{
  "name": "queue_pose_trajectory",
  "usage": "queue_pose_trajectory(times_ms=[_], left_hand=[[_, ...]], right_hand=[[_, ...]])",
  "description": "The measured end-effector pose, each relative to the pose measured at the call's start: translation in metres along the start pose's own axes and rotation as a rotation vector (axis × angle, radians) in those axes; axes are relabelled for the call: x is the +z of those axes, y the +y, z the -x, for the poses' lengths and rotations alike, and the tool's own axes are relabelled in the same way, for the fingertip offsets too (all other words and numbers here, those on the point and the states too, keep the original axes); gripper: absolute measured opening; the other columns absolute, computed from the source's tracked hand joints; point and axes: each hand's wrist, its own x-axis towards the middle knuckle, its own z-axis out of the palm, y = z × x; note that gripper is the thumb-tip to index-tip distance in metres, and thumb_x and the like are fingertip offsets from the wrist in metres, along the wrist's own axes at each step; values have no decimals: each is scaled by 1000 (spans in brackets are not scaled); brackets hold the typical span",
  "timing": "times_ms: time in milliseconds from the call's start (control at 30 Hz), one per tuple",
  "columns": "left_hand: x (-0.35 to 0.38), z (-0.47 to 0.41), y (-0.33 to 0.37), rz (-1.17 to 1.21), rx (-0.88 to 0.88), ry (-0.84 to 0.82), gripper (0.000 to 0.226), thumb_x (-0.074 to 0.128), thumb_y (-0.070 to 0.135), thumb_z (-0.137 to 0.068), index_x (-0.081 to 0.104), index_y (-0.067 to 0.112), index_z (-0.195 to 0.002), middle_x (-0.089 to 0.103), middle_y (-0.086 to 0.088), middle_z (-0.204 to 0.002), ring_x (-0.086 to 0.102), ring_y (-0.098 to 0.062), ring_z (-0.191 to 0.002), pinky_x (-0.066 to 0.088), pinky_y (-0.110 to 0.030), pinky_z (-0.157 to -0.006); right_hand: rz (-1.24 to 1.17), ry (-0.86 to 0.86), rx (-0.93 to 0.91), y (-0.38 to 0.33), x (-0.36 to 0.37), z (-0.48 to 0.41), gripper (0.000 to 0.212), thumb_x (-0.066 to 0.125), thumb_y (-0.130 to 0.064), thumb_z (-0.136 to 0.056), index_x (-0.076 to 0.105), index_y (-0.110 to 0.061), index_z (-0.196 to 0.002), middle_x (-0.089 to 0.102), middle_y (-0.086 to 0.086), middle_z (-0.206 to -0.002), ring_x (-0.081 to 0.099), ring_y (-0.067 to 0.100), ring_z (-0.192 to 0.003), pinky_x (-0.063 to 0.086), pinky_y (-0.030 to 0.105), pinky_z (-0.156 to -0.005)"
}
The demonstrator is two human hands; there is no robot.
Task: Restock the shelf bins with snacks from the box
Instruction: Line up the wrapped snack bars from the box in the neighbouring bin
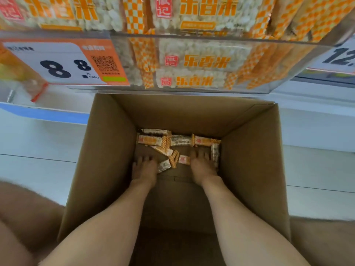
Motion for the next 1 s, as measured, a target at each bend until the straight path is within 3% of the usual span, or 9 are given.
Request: queue_pose_trajectory(times_ms=[133,233,367,433,533,633,733,833,1000], left_hand=[[4,1,2,132,-21,40,54,61,7,-98,49,21,-149,42,-11,-156,40,-35,-143,38,-49,-117],[2,2,-3,338,-31,80,42,63,5,-97,61,25,-133,44,-7,-148,54,-31,-128,49,-47,-107],[-14,10,-9,348,49,93,22,60,21,-100,52,37,-113,60,-1,-126,51,-31,-123,41,-46,-104],[-27,16,-8,370,124,43,20,61,24,-99,48,37,-108,65,1,-116,54,-29,-119,44,-44,-101],[-55,33,1,478,263,-16,25,67,18,-97,50,34,-107,64,2,-107,63,-20,-97,54,-40,-86],[-88,57,11,491,386,-34,26,67,16,-96,50,30,-110,65,-6,-104,61,-19,-85,53,-40,-75],[-120,87,18,465,454,-4,32,70,20,-93,48,36,-109,65,-3,-102,62,-14,-77,51,-34,-61],[-152,124,25,444,490,10,34,74,24,-89,51,28,-114,65,2,-106,65,-13,-82,52,-28,-63],[-201,180,20,392,594,86,41,76,26,-89,51,29,-122,62,7,-112,65,-10,-94,57,-30,-77]], right_hand=[[114,31,7,-3,4,-1,50,61,-5,-97,54,-12,-146,39,19,-155,31,39,-144,33,50,-118],[7,137,75,-4,13,4,42,64,-14,-98,60,-16,-139,47,15,-149,38,36,-141,35,49,-117],[-694,284,211,-3,7,10,37,68,-16,-97,60,-19,-132,68,8,-124,62,30,-120,52,43,-101],[-1001,222,197,-2,-8,18,33,64,-18,-101,60,-20,-133,66,4,-127,62,29,-119,50,35,-94],[-1262,115,219,2,-30,33,40,59,-24,-101,58,-22,-141,61,3,-134,59,31,-121,50,40,-101],[-1318,83,234,9,-52,58,46,55,-28,-100,56,-21,-146,60,4,-138,57,31,-124,50,41,-100],[-1321,91,187,16,-81,88,33,59,-28,-99,65,-18,-130,70,8,-114,68,29,-105,54,34,-72],[-1297,50,113,18,-113,127,24,61,-23,-97,66,-12,-119,73,12,-100,73,24,-84,54,29,-56],[-1172,219,10,17,-154,188,22,62,-27,-91,73,-13,-104,67,7,-92,62,22,-84,47,33,-68]])
